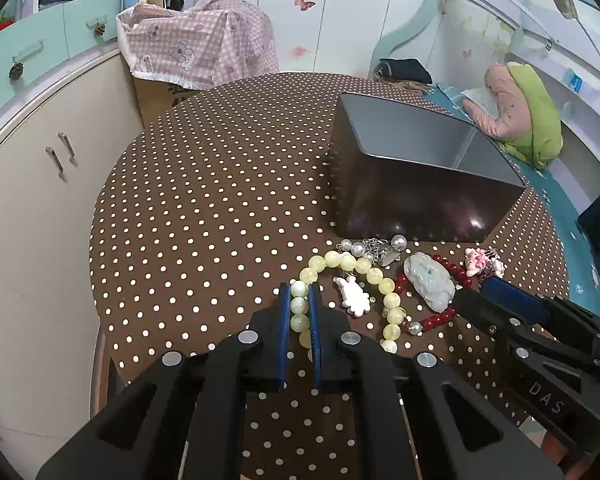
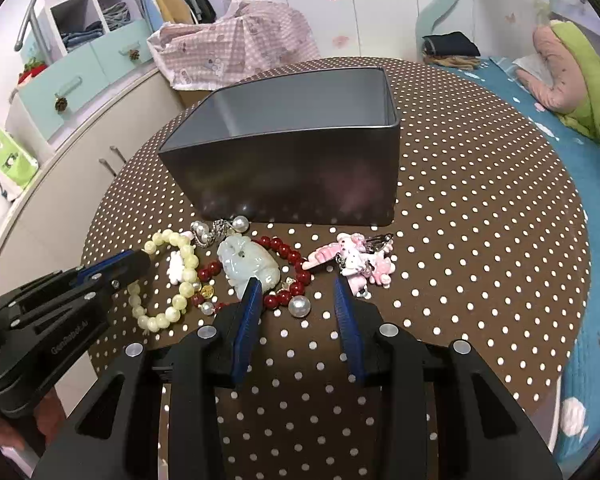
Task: Organize jewelry
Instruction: 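Reach the left tool to the cream bead bracelet and close on it, then lift the cream bead bracelet with the left tool while the right tool reaches the red bead bracelet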
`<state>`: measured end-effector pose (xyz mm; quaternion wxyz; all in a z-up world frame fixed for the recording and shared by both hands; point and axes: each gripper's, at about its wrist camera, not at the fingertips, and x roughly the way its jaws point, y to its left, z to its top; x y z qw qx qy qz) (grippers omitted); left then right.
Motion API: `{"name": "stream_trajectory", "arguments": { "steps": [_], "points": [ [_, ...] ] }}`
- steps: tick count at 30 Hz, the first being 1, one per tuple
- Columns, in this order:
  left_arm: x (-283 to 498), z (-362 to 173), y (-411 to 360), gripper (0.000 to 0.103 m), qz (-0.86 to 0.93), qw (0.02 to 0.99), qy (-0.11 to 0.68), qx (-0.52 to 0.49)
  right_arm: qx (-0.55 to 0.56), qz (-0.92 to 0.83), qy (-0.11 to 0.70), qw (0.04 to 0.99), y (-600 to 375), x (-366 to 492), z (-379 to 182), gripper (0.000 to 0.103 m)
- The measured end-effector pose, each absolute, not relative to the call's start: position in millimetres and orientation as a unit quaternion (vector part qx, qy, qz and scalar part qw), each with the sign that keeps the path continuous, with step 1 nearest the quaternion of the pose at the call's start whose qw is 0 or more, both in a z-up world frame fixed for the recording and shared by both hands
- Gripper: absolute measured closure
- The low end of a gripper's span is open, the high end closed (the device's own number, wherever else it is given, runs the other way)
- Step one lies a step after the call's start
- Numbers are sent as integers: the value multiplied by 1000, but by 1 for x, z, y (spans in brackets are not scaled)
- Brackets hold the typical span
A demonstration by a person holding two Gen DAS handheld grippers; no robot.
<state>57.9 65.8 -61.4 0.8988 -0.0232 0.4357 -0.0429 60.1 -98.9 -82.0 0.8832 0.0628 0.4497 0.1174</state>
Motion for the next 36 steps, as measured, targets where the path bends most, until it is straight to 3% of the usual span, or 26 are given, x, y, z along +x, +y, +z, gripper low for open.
{"name": "stream_trajectory", "arguments": {
  "steps": [9, 17, 20, 36],
  "points": [
    [62, -62, 66, 95, -46, 898, 437, -27, 58, 133, 457, 877, -92, 77, -82, 84],
    [60, -59, 72, 95, -55, 899, 433, -38, 52, 129, 457, 879, -89, 84, -82, 85],
    [57, -56, 75, 95, -63, 900, 428, -43, 77, 145, 452, 877, -98, 83, -79, 95],
    [49, -36, 74, 95, -97, 908, 402, -63, 111, 163, 426, 883, -116, 79, -57, 95]
  ]
}}
